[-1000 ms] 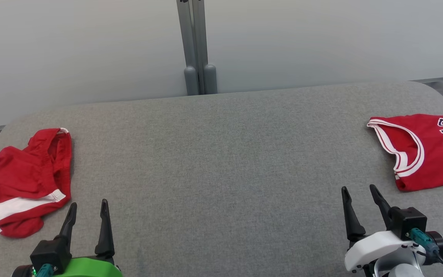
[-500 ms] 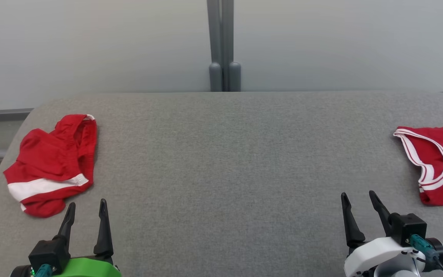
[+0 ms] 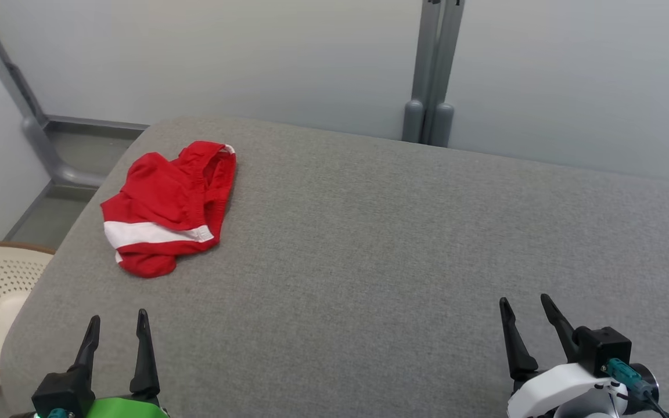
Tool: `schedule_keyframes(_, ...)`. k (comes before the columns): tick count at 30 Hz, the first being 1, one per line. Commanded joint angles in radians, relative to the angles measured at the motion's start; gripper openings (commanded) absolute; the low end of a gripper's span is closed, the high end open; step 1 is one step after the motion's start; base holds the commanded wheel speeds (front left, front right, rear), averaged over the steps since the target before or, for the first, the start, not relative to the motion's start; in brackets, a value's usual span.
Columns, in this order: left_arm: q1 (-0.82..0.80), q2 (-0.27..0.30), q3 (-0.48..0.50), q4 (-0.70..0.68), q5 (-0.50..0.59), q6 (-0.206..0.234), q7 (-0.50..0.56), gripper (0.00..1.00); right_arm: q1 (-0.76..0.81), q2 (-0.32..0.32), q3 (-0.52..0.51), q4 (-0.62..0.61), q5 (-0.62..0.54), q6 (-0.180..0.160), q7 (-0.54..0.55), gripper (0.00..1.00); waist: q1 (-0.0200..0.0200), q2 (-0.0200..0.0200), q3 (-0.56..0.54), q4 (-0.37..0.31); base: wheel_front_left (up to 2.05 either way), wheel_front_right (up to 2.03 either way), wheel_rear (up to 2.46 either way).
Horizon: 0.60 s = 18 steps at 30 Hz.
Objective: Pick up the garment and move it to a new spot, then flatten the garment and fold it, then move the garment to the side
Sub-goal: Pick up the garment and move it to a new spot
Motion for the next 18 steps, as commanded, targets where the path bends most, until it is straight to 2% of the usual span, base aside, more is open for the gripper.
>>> schedule_keyframes(1, 0.012, 0.003, 0.007, -0.001, -0.002, -0.002, 0.000, 1.00, 0.016, -0.003, 0.004, 0.003, 0.005, -0.002, -0.002, 1.00, 0.0000, 0.0000, -0.006, 0.061, 0.00, 0.00, 0.00)
schedule_keyframes(6, 0.019, 0.003, 0.018, -0.002, 0.001, -0.004, 0.000, 1.00, 0.015, -0.003, 0.010, 0.004, 0.010, -0.002, -0.002, 1.00, 0.0000, 0.0000, -0.006, 0.090, 0.00, 0.00, 0.00)
schedule_keyframes(18, 0.016, 0.003, 0.023, -0.002, 0.000, -0.006, 0.000, 1.00, 0.020, -0.003, 0.014, 0.001, 0.013, -0.002, -0.002, 1.00, 0.0000, 0.0000, -0.002, 0.110, 0.00, 0.00, 0.00)
